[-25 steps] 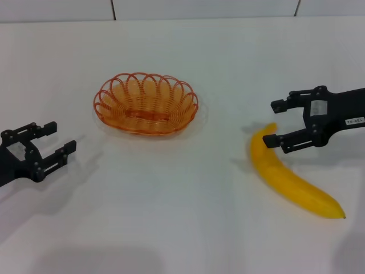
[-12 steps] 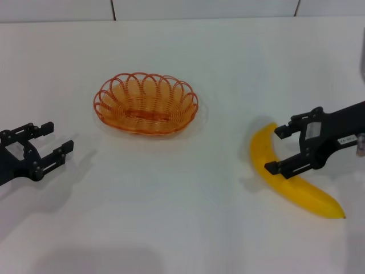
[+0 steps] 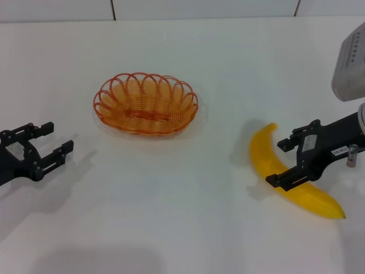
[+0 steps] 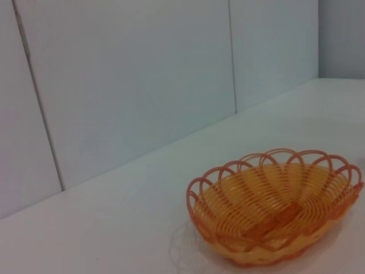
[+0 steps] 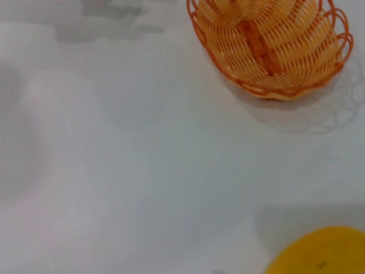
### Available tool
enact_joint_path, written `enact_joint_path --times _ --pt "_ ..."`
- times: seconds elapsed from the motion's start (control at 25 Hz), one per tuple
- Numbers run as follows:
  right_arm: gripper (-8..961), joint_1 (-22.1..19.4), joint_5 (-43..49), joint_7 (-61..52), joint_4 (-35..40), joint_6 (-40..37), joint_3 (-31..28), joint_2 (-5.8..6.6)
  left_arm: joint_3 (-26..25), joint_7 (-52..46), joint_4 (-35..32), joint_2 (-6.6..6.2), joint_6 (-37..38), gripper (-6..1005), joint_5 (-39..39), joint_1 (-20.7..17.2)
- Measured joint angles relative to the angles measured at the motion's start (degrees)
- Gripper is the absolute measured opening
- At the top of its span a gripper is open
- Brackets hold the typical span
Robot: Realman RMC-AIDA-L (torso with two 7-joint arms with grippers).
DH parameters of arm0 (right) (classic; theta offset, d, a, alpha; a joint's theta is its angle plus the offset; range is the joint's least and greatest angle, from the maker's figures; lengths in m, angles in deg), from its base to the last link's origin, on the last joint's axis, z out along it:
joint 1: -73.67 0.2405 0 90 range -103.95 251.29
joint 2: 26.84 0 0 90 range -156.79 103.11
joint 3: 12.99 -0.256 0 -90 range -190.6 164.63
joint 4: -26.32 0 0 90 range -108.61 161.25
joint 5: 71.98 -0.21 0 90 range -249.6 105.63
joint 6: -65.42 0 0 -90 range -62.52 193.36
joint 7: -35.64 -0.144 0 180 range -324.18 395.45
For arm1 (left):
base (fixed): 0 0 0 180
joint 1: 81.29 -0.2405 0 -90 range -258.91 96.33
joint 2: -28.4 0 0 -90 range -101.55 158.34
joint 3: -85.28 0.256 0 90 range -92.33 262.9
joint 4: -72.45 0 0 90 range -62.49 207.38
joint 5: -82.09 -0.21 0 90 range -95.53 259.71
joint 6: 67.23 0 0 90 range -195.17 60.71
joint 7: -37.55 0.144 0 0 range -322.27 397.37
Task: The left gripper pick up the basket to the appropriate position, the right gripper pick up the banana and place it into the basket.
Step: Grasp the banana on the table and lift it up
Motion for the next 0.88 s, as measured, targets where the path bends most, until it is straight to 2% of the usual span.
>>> enact_joint_path --times 0.88 --pt "882 3.71 5.6 -3.24 -9.91 4.85 2.55 0.2 0.53 0.0 0.09 0.09 -1.11 589 -0.14 0.25"
